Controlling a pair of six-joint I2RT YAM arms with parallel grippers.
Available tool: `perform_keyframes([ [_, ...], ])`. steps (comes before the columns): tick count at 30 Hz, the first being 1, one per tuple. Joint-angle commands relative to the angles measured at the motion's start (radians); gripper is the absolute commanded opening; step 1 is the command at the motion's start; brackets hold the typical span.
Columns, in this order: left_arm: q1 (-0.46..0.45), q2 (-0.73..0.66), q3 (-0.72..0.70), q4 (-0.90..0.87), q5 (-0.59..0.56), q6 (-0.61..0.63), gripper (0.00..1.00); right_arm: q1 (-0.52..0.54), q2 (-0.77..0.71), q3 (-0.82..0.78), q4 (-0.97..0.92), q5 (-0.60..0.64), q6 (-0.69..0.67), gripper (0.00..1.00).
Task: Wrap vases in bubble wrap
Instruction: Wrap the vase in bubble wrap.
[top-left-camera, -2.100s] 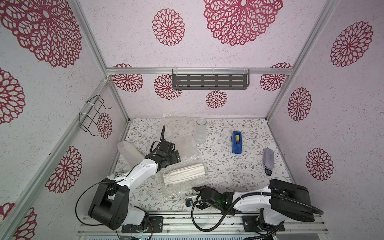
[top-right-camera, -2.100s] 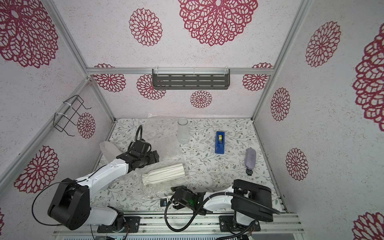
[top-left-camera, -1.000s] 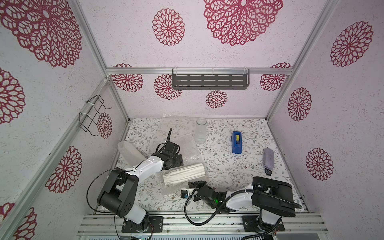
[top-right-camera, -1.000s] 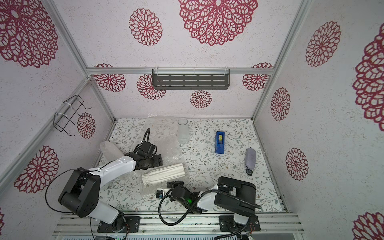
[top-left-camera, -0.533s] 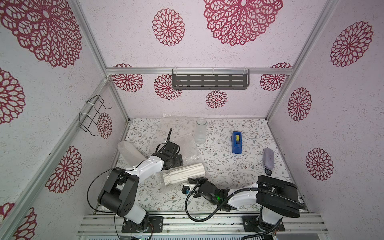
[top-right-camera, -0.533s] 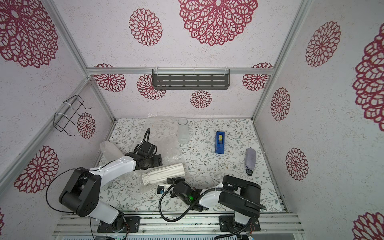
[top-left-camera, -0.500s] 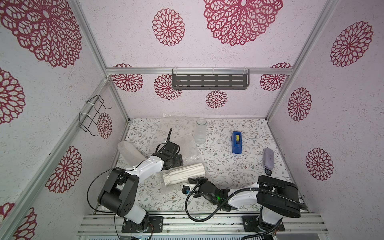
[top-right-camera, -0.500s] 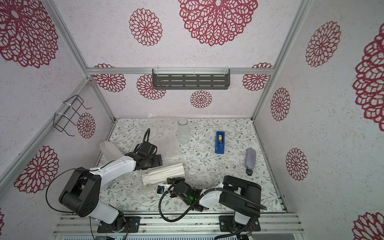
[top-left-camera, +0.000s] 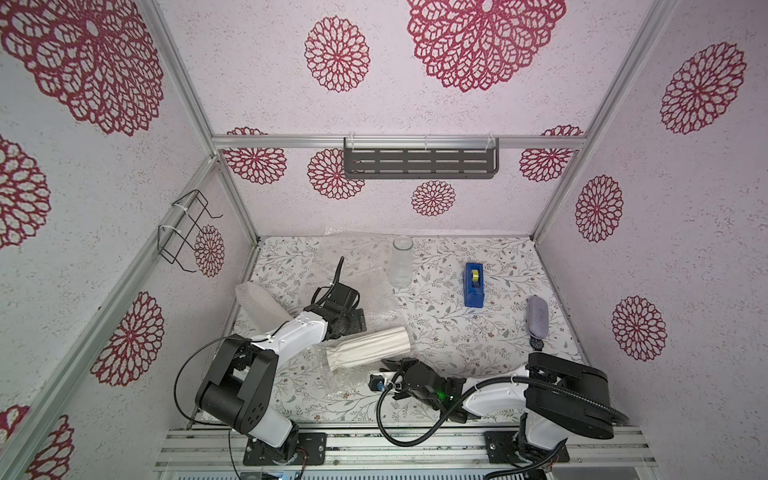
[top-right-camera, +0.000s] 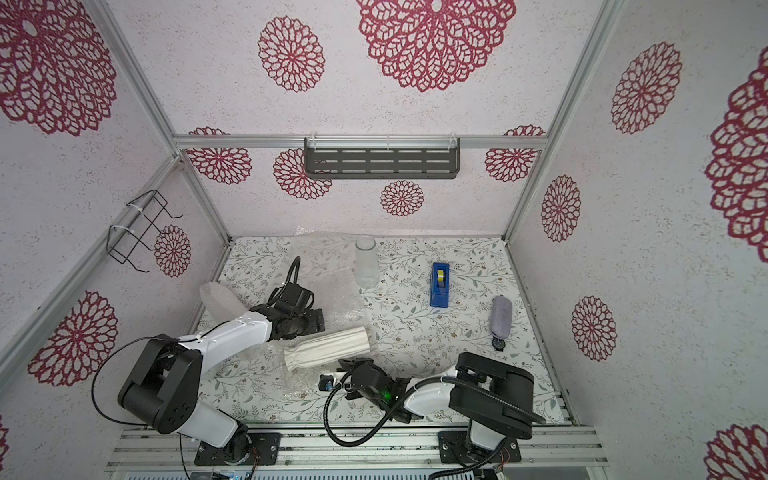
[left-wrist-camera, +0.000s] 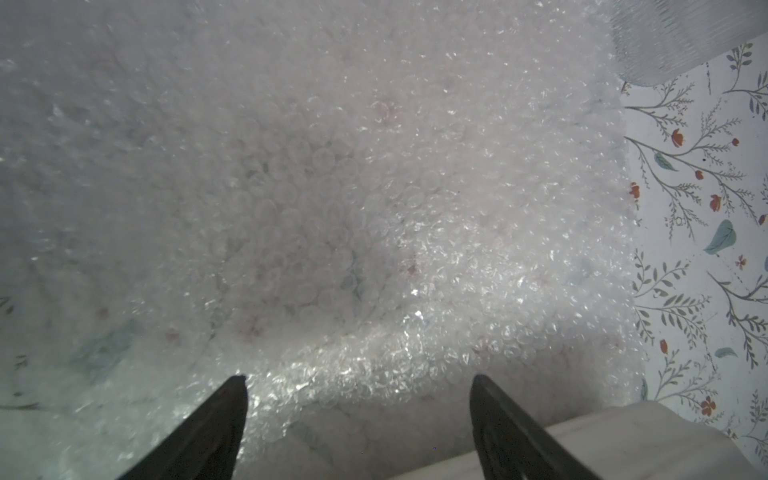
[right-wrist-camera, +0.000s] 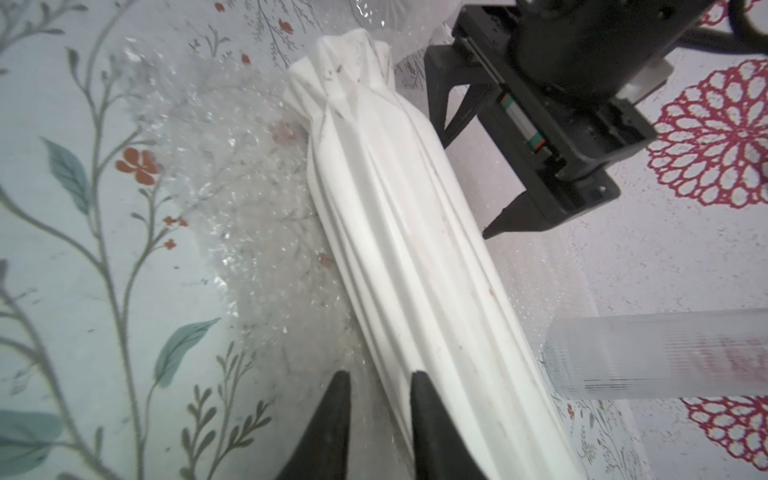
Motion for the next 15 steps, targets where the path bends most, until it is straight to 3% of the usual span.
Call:
perform_keyframes([
  [1,-0.004,-0.009,0.005,0.015,-0.01,0.013,0.86,0.016,-0.016,-0.019,-0.046,-0.046,0.017,0.37],
  [9,-0.004,-0.007,0.026,0.004,0.0,0.021,0.86,0.015,0.125,0.019,-0.001,0.025,-0.033,0.41],
  [14,-0.005,-0.017,0.029,-0.005,0.018,0.017,0.86,0.005,0.169,0.041,0.08,0.081,-0.072,0.07],
  [15,-0.006,-0.022,0.028,-0.011,0.021,0.016,0.86,0.002,0.158,0.038,0.094,0.076,-0.072,0.04],
])
